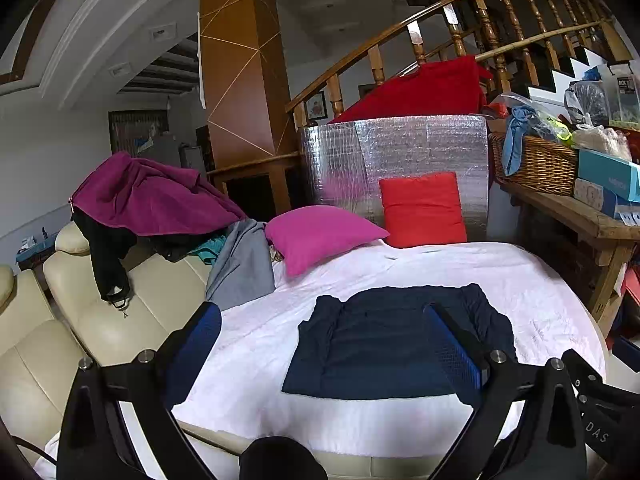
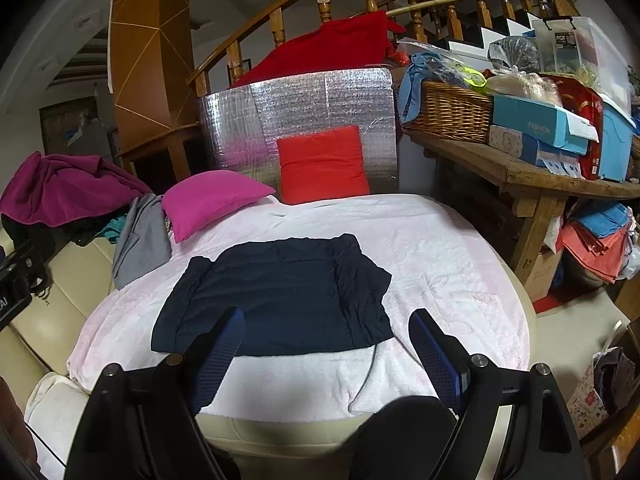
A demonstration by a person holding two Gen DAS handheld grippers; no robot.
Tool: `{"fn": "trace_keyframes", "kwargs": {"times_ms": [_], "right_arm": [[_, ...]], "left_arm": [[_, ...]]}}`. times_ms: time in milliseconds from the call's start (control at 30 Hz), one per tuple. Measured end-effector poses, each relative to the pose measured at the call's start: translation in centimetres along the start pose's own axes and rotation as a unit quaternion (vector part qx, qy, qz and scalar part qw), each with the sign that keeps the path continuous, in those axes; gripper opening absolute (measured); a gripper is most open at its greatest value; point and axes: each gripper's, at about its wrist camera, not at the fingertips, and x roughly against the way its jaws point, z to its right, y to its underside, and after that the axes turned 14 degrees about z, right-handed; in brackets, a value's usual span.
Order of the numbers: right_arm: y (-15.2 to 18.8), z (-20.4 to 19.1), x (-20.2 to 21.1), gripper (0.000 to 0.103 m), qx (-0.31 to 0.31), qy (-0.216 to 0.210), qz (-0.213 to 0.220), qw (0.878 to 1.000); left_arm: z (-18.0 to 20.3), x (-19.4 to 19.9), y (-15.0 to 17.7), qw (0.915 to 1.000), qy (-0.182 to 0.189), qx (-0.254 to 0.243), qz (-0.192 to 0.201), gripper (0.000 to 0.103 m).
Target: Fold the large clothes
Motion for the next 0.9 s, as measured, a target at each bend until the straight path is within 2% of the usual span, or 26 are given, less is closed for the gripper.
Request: {"fn": "trace_keyframes", "kwargs": {"times_ms": [900], "right_arm": [[0.27,-0.33,-0.07,0.087,-0.006,0.000,-0.003,1.000]], "left_arm": [[-0.03,-0.18,0.18,1.0000,0.001,0.002,-0.005,0.100]]}}
